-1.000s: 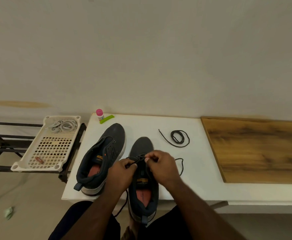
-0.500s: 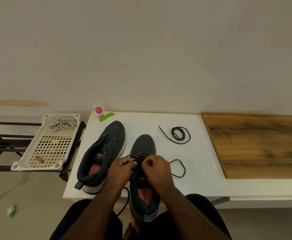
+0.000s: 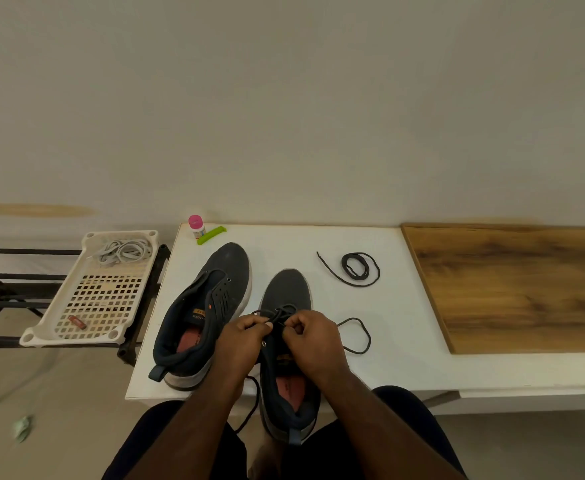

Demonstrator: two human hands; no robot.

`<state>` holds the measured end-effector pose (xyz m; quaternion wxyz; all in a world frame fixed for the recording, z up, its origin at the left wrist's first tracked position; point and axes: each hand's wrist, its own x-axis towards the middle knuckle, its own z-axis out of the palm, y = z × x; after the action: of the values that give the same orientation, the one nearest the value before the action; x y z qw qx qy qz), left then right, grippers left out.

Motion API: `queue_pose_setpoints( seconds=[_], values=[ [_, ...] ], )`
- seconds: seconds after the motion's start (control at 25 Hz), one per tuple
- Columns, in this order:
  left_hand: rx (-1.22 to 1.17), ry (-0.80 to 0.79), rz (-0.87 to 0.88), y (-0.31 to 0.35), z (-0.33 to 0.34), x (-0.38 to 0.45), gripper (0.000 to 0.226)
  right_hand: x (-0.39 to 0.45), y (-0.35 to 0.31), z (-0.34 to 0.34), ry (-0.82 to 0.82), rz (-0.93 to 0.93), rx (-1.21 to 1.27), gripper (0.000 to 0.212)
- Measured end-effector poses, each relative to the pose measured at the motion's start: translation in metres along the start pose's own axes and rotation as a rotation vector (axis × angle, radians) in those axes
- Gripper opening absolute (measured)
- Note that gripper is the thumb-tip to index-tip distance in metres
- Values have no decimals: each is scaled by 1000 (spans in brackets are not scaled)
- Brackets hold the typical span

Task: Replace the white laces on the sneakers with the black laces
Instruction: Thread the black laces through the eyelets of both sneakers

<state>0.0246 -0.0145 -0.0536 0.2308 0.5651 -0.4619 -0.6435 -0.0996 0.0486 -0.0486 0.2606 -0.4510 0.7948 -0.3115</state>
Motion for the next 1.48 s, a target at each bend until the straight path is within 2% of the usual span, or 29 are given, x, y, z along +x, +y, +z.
queue_pose_setpoints(
  seconds=[0.2, 0.52, 1.0, 1.48],
  values=[
    [-192, -32, -135, 2, -2, -2, 14, -2, 0, -1, -34, -25, 7, 13],
    [-230, -59, -178, -1, -5, 0, 21, -2, 0, -5, -50, -25, 32, 15],
    [-127, -43, -90, -7, -7, 3, 14, 7, -5, -3, -102, 7, -25, 15],
    [-91, -94, -63, -1, -10, -4, 17, 13, -10, 0, -136, 70, -42, 18]
  ],
)
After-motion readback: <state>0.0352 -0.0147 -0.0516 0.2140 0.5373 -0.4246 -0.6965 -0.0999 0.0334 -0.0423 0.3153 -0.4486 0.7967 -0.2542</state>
